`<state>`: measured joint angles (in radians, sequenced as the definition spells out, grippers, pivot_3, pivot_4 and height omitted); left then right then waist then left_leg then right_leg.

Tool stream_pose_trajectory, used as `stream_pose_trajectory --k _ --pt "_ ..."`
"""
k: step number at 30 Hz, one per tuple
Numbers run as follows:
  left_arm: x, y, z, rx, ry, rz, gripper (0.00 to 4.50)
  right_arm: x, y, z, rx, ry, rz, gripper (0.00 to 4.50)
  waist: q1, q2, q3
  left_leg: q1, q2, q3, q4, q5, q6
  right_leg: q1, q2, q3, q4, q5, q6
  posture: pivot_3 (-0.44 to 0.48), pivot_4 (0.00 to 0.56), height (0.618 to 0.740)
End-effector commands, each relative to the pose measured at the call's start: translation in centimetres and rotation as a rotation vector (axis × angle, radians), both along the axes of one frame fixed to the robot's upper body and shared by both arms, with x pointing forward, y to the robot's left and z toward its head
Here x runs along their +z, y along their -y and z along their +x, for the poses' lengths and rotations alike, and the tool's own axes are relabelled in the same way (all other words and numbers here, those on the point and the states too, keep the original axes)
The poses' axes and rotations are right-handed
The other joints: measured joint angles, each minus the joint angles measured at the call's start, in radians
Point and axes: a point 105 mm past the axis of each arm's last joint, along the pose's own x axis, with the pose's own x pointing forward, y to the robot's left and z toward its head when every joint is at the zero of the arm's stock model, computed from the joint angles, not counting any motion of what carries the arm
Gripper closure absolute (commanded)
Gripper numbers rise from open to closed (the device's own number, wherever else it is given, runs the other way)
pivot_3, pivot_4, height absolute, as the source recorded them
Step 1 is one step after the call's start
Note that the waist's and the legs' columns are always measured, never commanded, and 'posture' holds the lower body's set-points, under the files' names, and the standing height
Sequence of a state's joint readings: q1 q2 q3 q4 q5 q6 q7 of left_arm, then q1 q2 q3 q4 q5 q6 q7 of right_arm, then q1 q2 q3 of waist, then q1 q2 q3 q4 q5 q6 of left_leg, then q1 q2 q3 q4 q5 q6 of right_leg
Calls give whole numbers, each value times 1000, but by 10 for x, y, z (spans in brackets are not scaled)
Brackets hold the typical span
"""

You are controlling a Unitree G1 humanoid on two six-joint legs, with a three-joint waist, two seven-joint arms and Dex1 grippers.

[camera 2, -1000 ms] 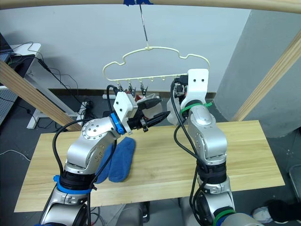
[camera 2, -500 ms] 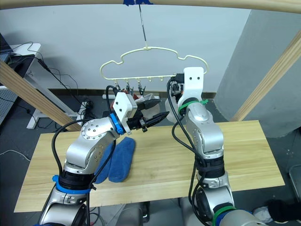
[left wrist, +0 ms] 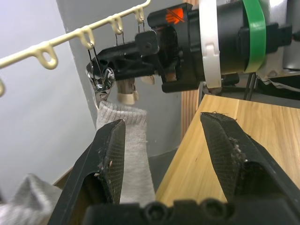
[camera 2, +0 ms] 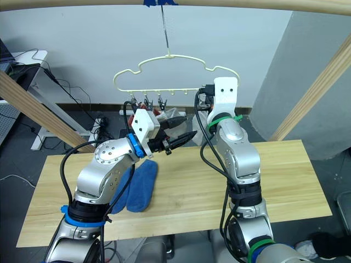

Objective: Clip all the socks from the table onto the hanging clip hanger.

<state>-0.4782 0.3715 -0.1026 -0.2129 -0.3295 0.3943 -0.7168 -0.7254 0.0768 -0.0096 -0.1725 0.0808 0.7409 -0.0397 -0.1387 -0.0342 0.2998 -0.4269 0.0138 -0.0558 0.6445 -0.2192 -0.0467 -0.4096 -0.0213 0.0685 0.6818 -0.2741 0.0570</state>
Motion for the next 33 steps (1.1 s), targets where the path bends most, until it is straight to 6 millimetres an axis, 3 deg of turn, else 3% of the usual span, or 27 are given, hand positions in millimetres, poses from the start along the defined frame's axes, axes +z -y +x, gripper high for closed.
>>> stream_pose_trajectory --k 1,7,10,14,22,27,33 --pt "7 2 -8 6 38 -4 1691 14 2 -3 2 62 12 4364 0 0 0 0 0 0 0 0 0 0 0 0 0 0 0 -172 248 740" --pt "-13 -8 -16 148 -9 -19 1691 16 6 -2 -8 74 5 4364 -1 0 0 0 0 0 0 0 0 0 0 0 0 0 0 -174 248 740" --pt "-40 -30 -14 342 -94 -25 1119 17 8 -1 -11 78 2 4364 -2 0 0 0 0 0 0 0 0 0 0 1 0 0 0 -173 250 740" --pt "-86 -62 -17 560 -214 24 16 18 9 0 -9 80 0 4364 -1 0 0 0 0 -1 0 0 0 0 0 0 1 0 0 -171 261 740" --pt "-149 -105 -7 813 -425 53 0 17 6 -1 16 73 -8 4364 1 0 0 0 0 0 1 0 0 0 0 0 1 0 0 -174 275 740" --pt "-162 -119 6 900 -505 -15 0 17 4 -2 26 69 -12 4364 0 0 0 0 0 0 1 0 0 0 0 0 0 0 -1 -181 278 740" --pt "-177 -113 8 861 -588 45 0 17 3 -3 32 67 -14 4364 0 0 0 0 0 0 0 0 0 0 0 0 0 0 0 -183 277 740"
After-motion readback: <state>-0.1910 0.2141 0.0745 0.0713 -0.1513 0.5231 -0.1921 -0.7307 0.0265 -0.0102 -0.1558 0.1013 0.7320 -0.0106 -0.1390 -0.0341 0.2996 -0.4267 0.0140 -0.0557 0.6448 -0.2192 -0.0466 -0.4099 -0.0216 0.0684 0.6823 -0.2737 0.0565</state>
